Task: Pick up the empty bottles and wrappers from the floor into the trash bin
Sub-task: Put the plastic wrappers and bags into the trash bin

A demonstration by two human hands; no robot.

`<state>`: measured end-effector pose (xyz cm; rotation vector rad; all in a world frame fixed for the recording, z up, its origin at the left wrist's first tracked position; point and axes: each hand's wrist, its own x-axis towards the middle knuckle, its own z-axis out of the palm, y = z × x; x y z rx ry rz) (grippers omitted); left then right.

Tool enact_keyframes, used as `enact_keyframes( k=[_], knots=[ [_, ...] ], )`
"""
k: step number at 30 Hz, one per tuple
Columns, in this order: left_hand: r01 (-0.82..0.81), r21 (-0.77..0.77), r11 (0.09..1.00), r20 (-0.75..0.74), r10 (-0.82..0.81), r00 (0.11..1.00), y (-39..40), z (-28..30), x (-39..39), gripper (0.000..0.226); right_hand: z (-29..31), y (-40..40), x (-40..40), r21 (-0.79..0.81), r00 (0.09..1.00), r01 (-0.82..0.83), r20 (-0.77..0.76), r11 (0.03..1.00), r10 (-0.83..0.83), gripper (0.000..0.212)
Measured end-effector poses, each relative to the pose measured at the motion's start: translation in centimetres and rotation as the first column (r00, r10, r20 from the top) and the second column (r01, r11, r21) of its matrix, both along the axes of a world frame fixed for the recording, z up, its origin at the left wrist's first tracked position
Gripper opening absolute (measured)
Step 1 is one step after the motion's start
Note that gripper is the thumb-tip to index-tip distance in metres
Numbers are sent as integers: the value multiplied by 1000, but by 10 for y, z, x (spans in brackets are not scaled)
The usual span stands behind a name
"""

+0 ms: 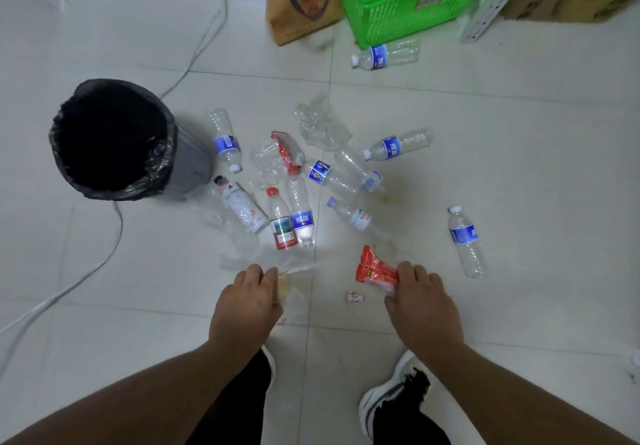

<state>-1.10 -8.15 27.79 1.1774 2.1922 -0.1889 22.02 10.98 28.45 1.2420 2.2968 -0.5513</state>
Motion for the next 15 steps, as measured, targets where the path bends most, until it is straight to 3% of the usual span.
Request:
enact_keyframes(
  k=[4, 11, 15],
  knots=[
    [-1, 41, 999, -53, 3, 999, -22, 11, -31, 27, 10, -1, -24, 40, 998, -66, 16, 997, 65, 40],
    [3, 96, 995, -168, 13, 986, -45, 12, -108, 28, 11, -14, -82, 29, 998, -45, 37, 999, 44, 38],
    [-79, 135, 988, -70, 89, 994, -47, 6, -146, 27, 11, -19, -106, 10, 999, -7, 36, 1000, 7, 37]
  ],
)
